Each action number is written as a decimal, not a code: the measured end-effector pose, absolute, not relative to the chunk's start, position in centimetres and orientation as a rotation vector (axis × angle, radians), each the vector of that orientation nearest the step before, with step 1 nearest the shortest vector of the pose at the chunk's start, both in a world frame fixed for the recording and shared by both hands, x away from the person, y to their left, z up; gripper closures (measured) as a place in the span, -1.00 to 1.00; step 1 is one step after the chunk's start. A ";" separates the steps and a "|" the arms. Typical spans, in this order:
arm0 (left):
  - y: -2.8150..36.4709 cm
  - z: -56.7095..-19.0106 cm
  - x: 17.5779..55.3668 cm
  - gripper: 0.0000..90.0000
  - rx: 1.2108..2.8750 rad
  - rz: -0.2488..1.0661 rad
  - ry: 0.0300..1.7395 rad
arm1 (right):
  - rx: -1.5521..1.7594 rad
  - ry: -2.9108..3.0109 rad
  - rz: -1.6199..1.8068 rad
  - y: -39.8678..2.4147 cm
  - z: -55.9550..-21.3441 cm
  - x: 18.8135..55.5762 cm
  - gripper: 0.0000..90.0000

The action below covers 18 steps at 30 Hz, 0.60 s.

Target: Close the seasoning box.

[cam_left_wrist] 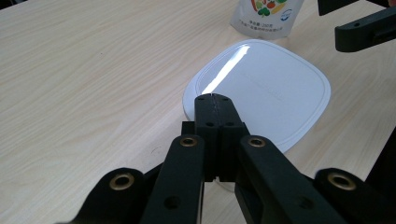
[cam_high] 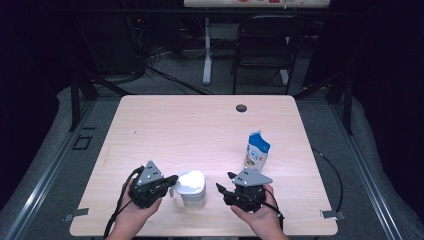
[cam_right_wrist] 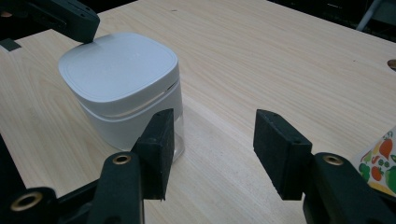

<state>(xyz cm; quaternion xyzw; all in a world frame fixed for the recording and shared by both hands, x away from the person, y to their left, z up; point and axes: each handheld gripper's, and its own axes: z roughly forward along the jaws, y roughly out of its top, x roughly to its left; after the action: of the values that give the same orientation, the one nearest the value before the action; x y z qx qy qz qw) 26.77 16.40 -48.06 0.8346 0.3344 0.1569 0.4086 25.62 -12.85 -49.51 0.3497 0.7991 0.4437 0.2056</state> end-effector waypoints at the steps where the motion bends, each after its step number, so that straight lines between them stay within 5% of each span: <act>1: 16.4 -48.1 26.8 1.00 2.102 0.395 0.843 | 0.977 2.222 1.242 -12.7 -49.6 25.6 0.08; 18: 16.3 -48.2 26.8 1.00 2.092 0.392 0.844 | 0.947 2.278 1.201 -11.1 -50.6 26.1 0.08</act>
<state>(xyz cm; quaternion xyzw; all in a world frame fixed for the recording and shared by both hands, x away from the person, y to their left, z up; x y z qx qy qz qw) 26.80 16.34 -48.16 0.8320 0.3356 0.1561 0.4133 26.09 -11.14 -50.57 0.3384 0.8138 0.4292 0.1977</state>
